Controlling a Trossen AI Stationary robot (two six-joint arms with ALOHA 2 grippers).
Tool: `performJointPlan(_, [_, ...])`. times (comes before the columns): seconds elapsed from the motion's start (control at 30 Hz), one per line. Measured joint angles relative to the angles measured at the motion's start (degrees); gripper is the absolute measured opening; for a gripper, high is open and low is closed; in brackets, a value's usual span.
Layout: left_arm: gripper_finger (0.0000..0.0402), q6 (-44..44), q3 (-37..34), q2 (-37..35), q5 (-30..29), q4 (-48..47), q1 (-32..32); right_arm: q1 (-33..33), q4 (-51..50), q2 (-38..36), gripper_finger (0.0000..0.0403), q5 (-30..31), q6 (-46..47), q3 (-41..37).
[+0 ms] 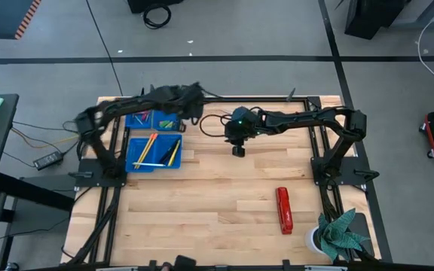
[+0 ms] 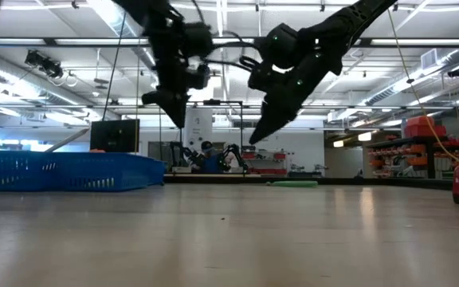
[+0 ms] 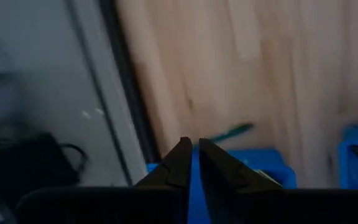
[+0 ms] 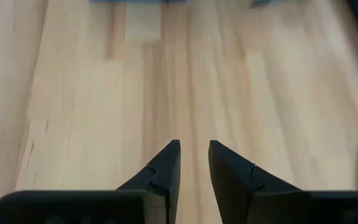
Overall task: Sort crayons/erasers/pens/pencils in bins
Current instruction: Put the green crayon into the top left blue bin
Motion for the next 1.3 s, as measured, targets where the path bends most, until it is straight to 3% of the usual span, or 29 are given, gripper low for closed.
performJointPlan(0.2, [0.0054, -1.66, 14.09, 14.75, 0.12, -17.73, 0.35, 0.0, -6.33, 0.02, 0.009, -0.01, 0.03, 0.0])
performJointPlan(0.33, [0.0079, -0.56, 17.75, 19.86, 0.12, -20.06, 0.35, 0.0, -8.38, 0.01, 0.009, -0.02, 0.01, 0.0])
performJointPlan(0.77, [0.0183, 5.65, 17.88, 21.75, 0.0, -19.35, 0.24, 0.0, -29.06, 0.0, 0.009, -8.53, -2.25, 0.0])
performJointPlan(1.0, [0.0199, 5.8, 14.35, 22.89, 0.03, -15.74, -0.07, 0.0, -30.24, 0.0, 0.009, -9.5, -2.62, -0.02])
performJointPlan(1.3, [0.0189, 3.47, 8.89, 24.5, -1.86, -13.29, 0.63, 0.0, -30.29, 0.0, 0.009, -10.25, -3.45, -0.01])
